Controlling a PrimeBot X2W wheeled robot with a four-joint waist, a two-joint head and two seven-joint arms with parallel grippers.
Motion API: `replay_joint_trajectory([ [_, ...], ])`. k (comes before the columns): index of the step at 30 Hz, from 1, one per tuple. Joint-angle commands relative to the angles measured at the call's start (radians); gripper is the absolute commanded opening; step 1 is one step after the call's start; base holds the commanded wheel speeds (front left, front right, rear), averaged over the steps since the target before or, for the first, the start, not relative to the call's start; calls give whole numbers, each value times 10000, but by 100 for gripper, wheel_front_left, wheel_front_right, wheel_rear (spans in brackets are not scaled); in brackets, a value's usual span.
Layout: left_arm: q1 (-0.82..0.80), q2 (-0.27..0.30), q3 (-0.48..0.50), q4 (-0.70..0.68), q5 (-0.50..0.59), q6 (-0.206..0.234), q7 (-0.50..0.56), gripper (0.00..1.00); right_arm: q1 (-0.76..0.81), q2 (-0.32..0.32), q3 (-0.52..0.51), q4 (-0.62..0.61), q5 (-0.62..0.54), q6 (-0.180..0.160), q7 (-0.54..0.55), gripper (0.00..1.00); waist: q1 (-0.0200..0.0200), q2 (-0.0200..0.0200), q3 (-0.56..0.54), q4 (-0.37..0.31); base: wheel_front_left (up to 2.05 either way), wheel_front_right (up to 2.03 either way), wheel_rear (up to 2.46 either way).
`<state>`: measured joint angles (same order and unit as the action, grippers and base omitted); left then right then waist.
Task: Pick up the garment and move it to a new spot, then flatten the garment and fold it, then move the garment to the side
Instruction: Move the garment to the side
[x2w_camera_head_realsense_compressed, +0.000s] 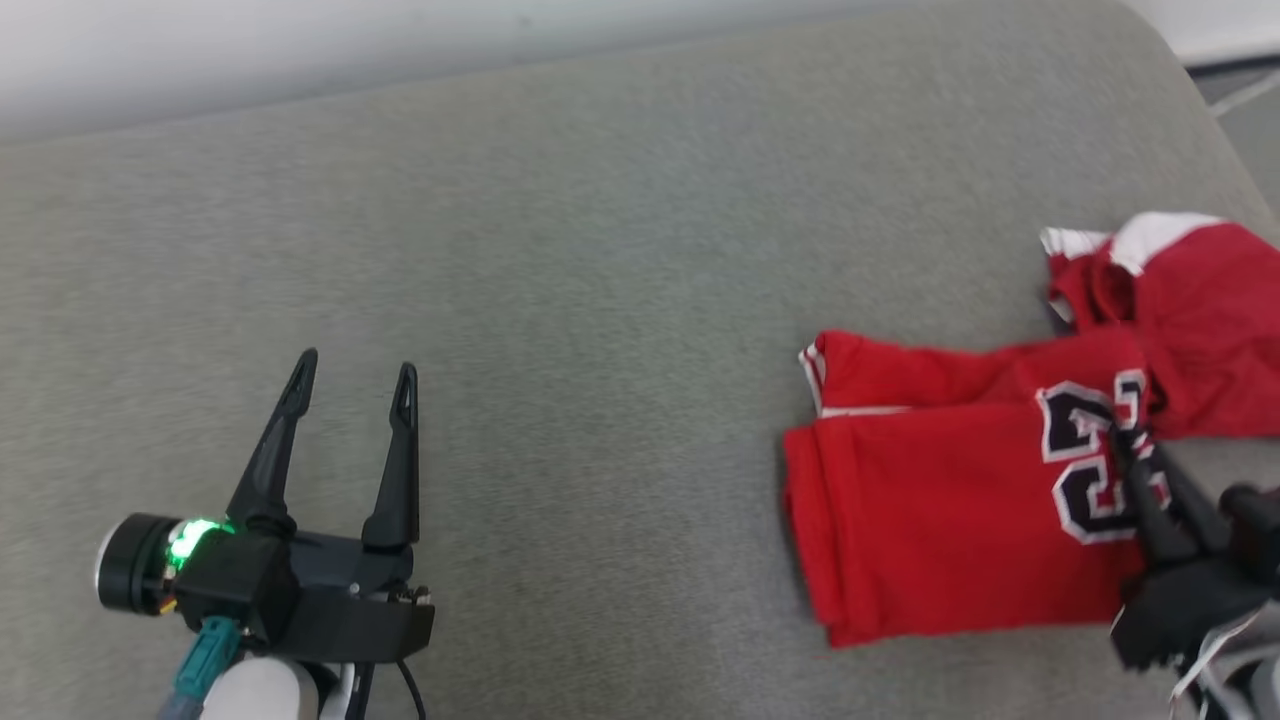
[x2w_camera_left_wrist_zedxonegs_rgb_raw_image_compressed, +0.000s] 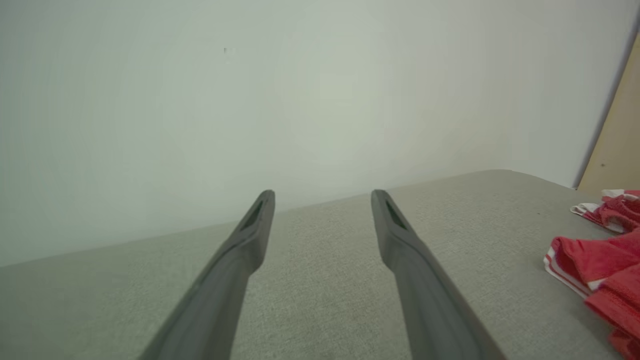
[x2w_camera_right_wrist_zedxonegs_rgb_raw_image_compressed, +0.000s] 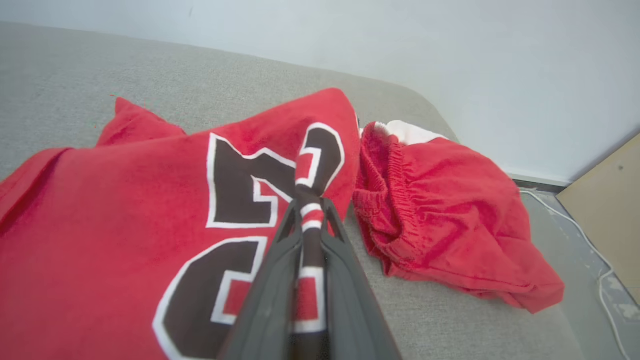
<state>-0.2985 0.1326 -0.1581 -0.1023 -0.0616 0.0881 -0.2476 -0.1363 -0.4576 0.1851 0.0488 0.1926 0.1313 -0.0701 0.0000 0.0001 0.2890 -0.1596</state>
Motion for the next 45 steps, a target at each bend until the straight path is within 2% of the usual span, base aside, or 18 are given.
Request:
replay_joint_trajectory([
  [1, -161, 104, 2, -43, 82, -51, 36, 100, -305, -139, -12, -122, -106, -11, -40, 0, 0, -1, 827, -812, 0, 0, 0],
  [6, -568, 176, -146, -157, 207, -101, 168, 100, -1514, -664, -6, -225, -99, -11, -232, 0, 0, -1, 1320, -998, 0, 0, 0],
  [10, -940, 209, -296, -237, 296, -153, 252, 100, -2620, -1165, -269, 145, 76, -11, -548, 0, 0, -1, 1741, -947, 0, 0, 0],
  [19, -1579, 263, -560, -394, 396, -277, 310, 100, -4335, -2744, -65, 1848, 319, -11, -1100, 0, 0, -1, 2486, -612, 0, 0, 0],
  [27, -1782, 260, -696, -412, 456, -233, 253, 100, -5463, -3574, 742, 4116, 843, -13, -1319, 0, 0, -1, 2788, -390, 0, 0, 0],
  [28, -1783, 257, -713, -387, 451, -223, 249, 100, -5579, -3584, 819, 4396, 888, -11, -1356, 3, 0, -1, 2790, -370, 0, 0, 0],
  [29, -1796, 264, -722, -369, 450, -212, 240, 100, -5746, -3552, 791, 4687, 932, -13, -1414, 33, 0, -1, 2792, -356, 0, 0, 0],
  [30, -1811, 275, -722, -347, 450, -207, 226, 100, -5846, -3482, 746, 4985, 960, -11, -1423, 100, 0, -1, 2783, -347, 0, 0, 0],
  [34, -1822, 253, -746, -215, 361, -176, 155, 100, -6200, -3223, 672, 6090, 947, -11, -1535, 100, 0, -1, 2611, -261, 0, 0, 0],
  [39, -1648, 253, -699, -70, 212, -140, 72, 100, -6396, -2860, 347, 6629, 964, -11, -1791, 100, 0, -1, 2227, -192, 0, 0, 0],
  [42, -1397, 259, -649, 55, 126, -78, 34, 100, -6297, -2411, -180, 6506, 1035, -11, -1904, 100, 0, -1, 1801, -140, 0, 0, 0],
  [45, -1128, 306, -562, 127, 90, 13, -17, 100, -5827, -1764, -750, 5810, 1021, -11, -1956, 100, 0, -1, 1353, -69, 0, 0, 0],
])
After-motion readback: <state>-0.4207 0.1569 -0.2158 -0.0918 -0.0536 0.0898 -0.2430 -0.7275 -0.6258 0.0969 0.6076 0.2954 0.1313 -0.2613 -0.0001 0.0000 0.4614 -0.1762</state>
